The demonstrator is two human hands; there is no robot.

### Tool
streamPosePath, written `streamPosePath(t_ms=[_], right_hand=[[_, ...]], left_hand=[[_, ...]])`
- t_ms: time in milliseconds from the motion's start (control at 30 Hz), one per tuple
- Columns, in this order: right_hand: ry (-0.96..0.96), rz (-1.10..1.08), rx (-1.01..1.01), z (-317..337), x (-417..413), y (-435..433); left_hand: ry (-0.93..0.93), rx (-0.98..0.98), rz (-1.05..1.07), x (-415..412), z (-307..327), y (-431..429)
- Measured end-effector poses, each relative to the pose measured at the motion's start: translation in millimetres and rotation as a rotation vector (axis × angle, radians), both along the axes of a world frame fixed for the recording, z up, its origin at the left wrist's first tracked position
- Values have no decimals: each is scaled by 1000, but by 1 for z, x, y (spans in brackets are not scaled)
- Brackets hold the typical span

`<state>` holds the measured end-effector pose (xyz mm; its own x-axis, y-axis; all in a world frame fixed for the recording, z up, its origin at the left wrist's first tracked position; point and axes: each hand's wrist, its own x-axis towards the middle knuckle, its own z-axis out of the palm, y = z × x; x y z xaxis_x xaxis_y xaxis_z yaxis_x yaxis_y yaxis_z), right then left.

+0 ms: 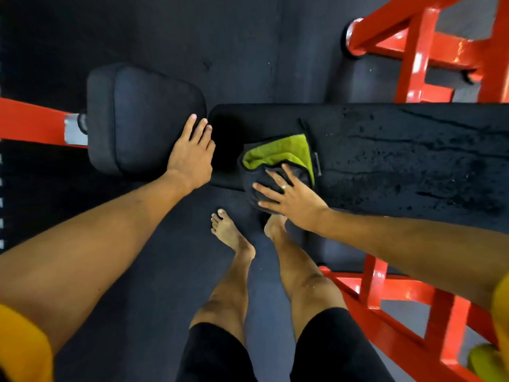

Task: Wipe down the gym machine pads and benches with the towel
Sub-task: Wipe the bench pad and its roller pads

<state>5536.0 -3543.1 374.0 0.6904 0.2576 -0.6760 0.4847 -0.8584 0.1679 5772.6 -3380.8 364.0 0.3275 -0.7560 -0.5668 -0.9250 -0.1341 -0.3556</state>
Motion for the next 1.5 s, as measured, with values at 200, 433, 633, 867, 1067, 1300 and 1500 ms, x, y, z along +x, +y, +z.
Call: streamPosePath(t_ms=[200,433,633,867,1067,1300,1500], right_hand=[[-19,-41,21,35,-47,-47],[-80,-244,119,12,43,-38],[-199,-588,0,34,71,-102],[-128,-433,125,56,14,-112],[-75,-462,125,22,95,-112],[-46,-791,215,37,117,-177],[-86,-636,242,78,49,-233]], left_hand=[[361,-217,283,-39,-13,-7],[668,-417,564,-82,-41,-17],[739,-478,635,-92,-43,-26],[788,-662,792,-87,-35,-74],[746,-765,875,-89,-38,-93],[749,-794,879,-82,-36,-125],[813,-682,1005,-101,-42,-165]])
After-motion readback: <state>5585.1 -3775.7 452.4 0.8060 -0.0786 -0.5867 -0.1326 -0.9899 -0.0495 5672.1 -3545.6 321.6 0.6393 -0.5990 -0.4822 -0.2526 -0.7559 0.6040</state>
